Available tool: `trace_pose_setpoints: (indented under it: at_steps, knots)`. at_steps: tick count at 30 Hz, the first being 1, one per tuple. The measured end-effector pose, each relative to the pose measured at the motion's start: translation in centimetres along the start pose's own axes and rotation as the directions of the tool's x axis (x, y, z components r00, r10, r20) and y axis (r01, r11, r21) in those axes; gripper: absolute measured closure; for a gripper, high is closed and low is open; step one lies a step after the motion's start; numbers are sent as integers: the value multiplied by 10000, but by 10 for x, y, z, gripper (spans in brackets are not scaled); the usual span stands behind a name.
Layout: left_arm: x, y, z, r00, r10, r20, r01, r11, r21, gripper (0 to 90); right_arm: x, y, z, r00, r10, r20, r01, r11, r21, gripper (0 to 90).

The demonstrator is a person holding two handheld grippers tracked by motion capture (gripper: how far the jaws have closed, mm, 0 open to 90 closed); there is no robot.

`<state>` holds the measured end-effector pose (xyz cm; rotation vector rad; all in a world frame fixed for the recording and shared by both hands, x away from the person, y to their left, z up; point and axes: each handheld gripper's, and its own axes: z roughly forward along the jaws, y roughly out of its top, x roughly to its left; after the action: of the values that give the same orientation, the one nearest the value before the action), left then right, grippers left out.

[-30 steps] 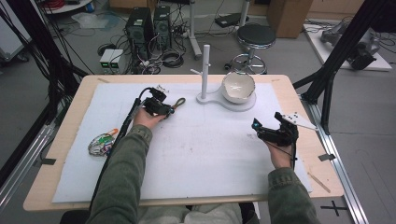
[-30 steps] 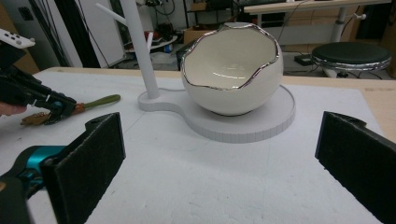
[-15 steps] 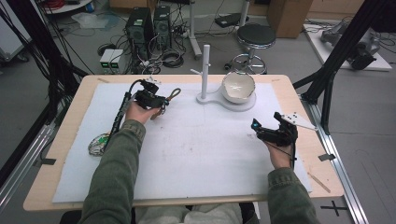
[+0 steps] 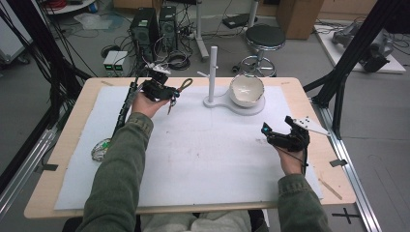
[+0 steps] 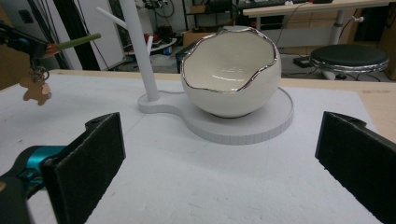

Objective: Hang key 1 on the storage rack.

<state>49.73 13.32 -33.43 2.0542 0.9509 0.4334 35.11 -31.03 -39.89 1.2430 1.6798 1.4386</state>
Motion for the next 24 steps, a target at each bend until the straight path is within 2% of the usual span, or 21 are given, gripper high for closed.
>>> trace_pose_setpoints:
  at_steps: [8,17,24]
  knots:
    - [3,14,-12,9998,-90,-169,86,9996,-280,747,0,0,-1,10000,23,-15,-23,10000,26,5]
    - [13,16,-25,9980,-614,-173,599,9952,-768,747,0,0,0,10000,12,5,-12,10000,11,5]
    - [15,18,-32,9970,-753,-177,731,9920,-1025,747,0,0,0,10000,0,-26,0,10000,46,5]
